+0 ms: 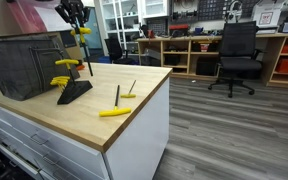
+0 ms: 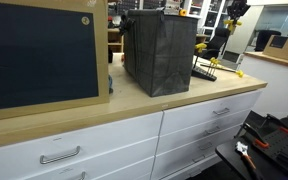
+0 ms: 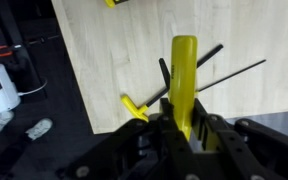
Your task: Move the object from where it was to the counter
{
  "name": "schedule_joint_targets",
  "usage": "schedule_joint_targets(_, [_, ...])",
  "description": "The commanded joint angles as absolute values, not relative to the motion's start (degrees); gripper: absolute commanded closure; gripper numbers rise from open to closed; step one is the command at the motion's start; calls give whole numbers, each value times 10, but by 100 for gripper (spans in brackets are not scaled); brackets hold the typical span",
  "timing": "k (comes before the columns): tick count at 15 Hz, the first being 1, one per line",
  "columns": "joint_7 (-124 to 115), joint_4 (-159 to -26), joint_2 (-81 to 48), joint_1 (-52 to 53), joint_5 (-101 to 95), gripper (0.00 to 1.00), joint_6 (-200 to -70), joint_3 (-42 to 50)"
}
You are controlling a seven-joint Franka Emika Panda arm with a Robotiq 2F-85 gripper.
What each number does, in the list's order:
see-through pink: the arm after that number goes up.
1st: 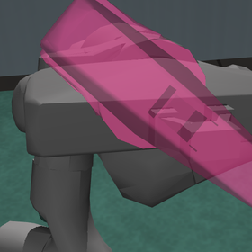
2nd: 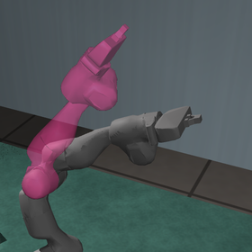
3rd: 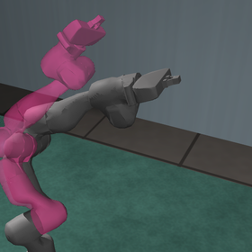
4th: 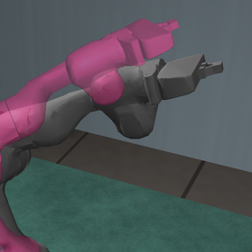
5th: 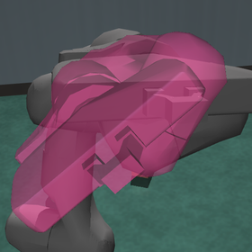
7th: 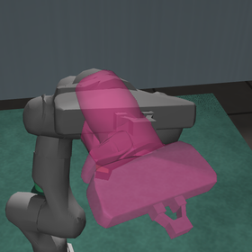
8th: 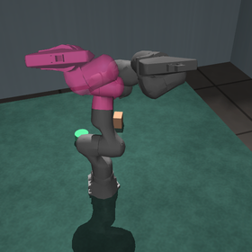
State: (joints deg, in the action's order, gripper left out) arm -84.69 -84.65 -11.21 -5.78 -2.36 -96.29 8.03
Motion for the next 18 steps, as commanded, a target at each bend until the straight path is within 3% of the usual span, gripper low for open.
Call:
schedule_joint_targets(1, [-859, -779, -158, -75, 23, 94, -860, 91])
schedule_joint_targets(8, [-864, -719, -219, -86, 24, 94, -745, 105])
schedule_joint_targets(18, [-905, -704, -266, -84, -21, 94, -741, 116])
